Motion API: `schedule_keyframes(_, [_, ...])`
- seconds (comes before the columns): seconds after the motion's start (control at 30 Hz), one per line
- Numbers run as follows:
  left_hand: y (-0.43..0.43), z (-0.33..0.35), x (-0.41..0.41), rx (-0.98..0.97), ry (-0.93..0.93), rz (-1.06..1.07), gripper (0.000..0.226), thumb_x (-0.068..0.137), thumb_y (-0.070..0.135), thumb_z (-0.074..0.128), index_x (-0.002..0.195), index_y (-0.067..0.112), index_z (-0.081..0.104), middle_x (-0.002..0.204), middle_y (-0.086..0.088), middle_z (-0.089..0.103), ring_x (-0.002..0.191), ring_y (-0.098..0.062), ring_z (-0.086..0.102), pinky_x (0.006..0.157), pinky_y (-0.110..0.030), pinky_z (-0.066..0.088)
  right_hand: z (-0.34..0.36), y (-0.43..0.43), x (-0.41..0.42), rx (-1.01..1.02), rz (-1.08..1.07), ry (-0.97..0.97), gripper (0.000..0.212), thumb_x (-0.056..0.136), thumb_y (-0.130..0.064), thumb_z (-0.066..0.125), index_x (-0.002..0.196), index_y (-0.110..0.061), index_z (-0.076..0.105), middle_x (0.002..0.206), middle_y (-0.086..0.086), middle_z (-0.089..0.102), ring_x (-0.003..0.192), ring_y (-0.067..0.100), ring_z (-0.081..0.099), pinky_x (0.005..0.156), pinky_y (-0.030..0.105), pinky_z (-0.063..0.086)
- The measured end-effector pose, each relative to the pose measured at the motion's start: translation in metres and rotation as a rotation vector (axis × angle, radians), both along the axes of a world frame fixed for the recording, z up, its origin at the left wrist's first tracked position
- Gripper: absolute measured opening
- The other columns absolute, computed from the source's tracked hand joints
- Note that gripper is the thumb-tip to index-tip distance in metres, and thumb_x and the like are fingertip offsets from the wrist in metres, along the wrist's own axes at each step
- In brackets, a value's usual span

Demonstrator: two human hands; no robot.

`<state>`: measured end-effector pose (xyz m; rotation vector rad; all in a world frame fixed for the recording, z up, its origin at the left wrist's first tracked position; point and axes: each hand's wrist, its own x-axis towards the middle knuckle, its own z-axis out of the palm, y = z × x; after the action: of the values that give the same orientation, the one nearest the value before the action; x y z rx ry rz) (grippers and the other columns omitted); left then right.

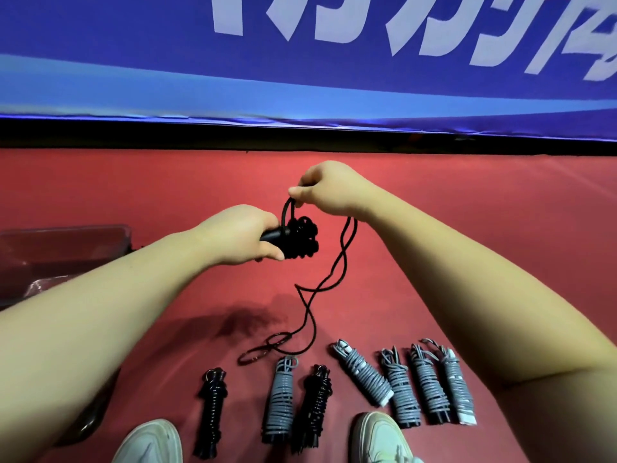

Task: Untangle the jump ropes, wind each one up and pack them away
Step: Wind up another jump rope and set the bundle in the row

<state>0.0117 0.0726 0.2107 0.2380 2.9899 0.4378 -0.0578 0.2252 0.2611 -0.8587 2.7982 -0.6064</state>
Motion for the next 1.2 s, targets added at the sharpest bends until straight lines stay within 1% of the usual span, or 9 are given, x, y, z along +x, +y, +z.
schedule_keyframes(0.1, [0.011, 0.006, 0.005, -0.003, -0.046, -0.137, 0.022, 0.082, 0.037, 0.068, 0.081, 0.019, 0.056, 0.070, 0.008, 0.065, 0.061, -0.003, 0.053, 0.056, -0.019, 0.035, -0.004, 0.009, -0.004, -0.017, 0.067, -0.089, 0.025, 0.090, -0.035, 0.060, 0.096, -0.011, 0.066, 0.077, -0.005, 0.057, 0.072, 0.010, 0.051, 0.064, 0.021, 0.040])
schedule_keyframes(0.27, [0.018, 0.013, 0.013, 0.119, -0.037, -0.196, 0.024, 0.079, 0.035, 0.072, 0.078, 0.022, 0.052, 0.067, 0.007, 0.067, 0.058, -0.003, 0.057, 0.057, -0.019, 0.038, -0.024, 0.034, -0.016, -0.014, 0.128, -0.356, 0.031, 0.090, -0.042, 0.057, 0.075, -0.015, 0.060, 0.060, -0.003, 0.039, 0.054, 0.011, 0.033, 0.053, 0.025, 0.030])
schedule_keyframes(0.37, [0.021, 0.019, 0.015, 0.246, -0.017, -0.137, 0.029, 0.078, 0.031, 0.074, 0.084, 0.021, 0.047, 0.065, 0.006, 0.068, 0.053, -0.003, 0.059, 0.056, -0.017, 0.042, -0.043, 0.044, -0.019, -0.191, 0.158, -0.506, 0.034, 0.096, -0.035, 0.047, 0.066, -0.020, 0.054, 0.054, -0.012, 0.044, 0.053, 0.004, 0.039, 0.060, 0.022, 0.035])
schedule_keyframes(0.53, [0.021, 0.019, 0.014, 0.287, -0.086, -0.175, 0.031, 0.081, 0.028, 0.073, 0.103, 0.018, 0.055, 0.069, -0.001, 0.069, 0.058, -0.012, 0.064, 0.060, -0.023, 0.048, -0.041, 0.058, -0.027, -0.419, 0.225, -0.471, 0.021, 0.098, -0.015, 0.044, 0.084, -0.005, 0.057, 0.063, -0.005, 0.045, 0.060, 0.006, 0.037, 0.059, 0.018, 0.033])
schedule_keyframes(0.73, [0.028, 0.021, 0.015, 0.288, -0.104, -0.213, 0.034, 0.082, 0.029, 0.071, 0.109, 0.019, 0.053, 0.070, 0.000, 0.068, 0.059, -0.012, 0.063, 0.063, -0.023, 0.047, -0.055, 0.063, -0.032, -0.664, 0.179, -0.730, 0.023, 0.089, -0.026, 0.054, 0.080, -0.026, 0.074, 0.055, -0.009, 0.039, 0.047, 0.005, 0.024, 0.045, 0.020, 0.016])
schedule_keyframes(0.83, [0.029, 0.022, 0.017, 0.293, -0.100, -0.225, 0.040, 0.082, 0.028, 0.070, 0.107, 0.022, 0.040, 0.069, -0.001, 0.068, 0.057, -0.014, 0.062, 0.062, -0.026, 0.048, -0.073, 0.058, -0.028, -0.614, 0.148, -0.835, 0.014, 0.071, -0.038, 0.072, 0.073, -0.024, 0.069, 0.065, 0.003, 0.038, 0.055, 0.011, 0.029, 0.051, 0.025, 0.020])
schedule_keyframes(0.9, [0.028, 0.022, 0.018, 0.329, -0.098, -0.207, 0.049, 0.083, 0.026, 0.070, 0.111, 0.030, 0.031, 0.068, -0.001, 0.068, 0.056, -0.014, 0.061, 0.060, -0.024, 0.048, -0.086, 0.054, -0.025, -0.593, 0.105, -0.908, 0.009, 0.077, -0.025, 0.063, 0.072, -0.019, 0.059, 0.059, 0.004, 0.042, 0.049, 0.015, 0.038, 0.049, 0.023, 0.030])
schedule_keyframes(1.0, [0.024, 0.023, 0.019, 0.520, -0.091, -0.128, 0.053, 0.085, 0.018, 0.068, 0.122, 0.041, 0.038, 0.064, 0.004, 0.067, 0.055, -0.010, 0.061, 0.058, -0.023, 0.051, -0.097, 0.042, -0.015, -0.643, 0.047, -0.959, 0.016, 0.086, -0.002, 0.049, 0.076, -0.014, 0.050, 0.057, -0.001, 0.046, 0.045, 0.005, 0.042, 0.047, 0.017, 0.032])
schedule_keyframes(1.2, [0.001, 0.020, 0.005, 1.084, -0.020, 0.311, 0.026, 0.091, 0.006, 0.058, 0.114, 0.016, 0.056, 0.070, -0.007, 0.062, 0.046, -0.008, 0.061, 0.045, -0.020, 0.051, -0.106, 0.021, -0.003, -0.563, 0.095, -0.713, 0.034, 0.102, -0.029, 0.032, 0.095, -0.014, 0.062, 0.068, -0.003, 0.041, 0.058, 0.009, 0.037, 0.059, 0.017, 0.035])
